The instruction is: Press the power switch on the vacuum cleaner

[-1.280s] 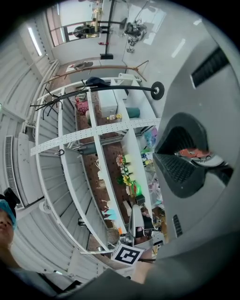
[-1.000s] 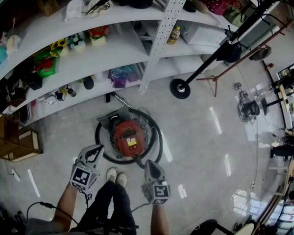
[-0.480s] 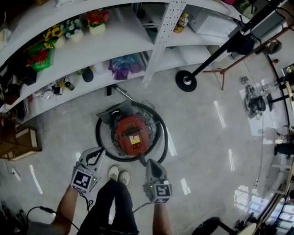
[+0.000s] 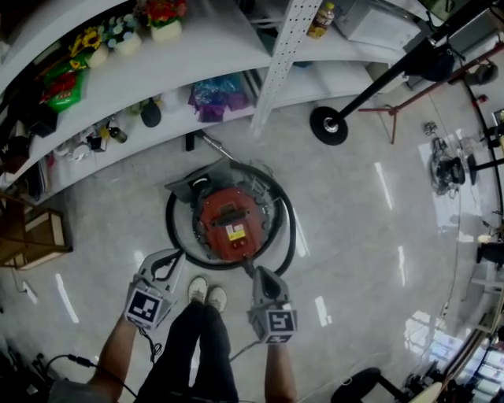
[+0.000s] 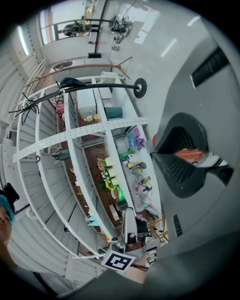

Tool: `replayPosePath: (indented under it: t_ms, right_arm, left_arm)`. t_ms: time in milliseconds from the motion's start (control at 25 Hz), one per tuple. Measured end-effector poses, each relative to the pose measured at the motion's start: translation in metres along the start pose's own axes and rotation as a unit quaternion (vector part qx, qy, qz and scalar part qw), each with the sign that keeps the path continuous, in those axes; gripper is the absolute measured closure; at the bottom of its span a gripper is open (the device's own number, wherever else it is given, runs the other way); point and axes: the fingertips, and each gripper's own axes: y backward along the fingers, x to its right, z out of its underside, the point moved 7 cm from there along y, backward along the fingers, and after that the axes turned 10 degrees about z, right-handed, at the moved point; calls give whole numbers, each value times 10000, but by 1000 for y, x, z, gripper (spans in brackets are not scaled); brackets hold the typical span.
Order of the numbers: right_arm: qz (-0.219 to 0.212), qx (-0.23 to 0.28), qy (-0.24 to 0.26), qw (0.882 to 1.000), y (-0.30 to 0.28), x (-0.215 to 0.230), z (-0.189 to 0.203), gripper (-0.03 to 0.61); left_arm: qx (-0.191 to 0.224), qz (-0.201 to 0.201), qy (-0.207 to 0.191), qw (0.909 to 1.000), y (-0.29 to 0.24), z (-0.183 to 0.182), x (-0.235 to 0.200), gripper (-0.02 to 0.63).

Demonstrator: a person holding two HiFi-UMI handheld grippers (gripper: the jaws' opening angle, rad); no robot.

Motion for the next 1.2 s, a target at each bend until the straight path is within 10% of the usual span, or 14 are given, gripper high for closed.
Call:
replayPosePath:
  t_ms: [1200]
  right_arm:
    - [-159,-409,17,9990,-78,17,102,566]
  left_arm:
    - [-237,298,414,9984,-68,89,11,607]
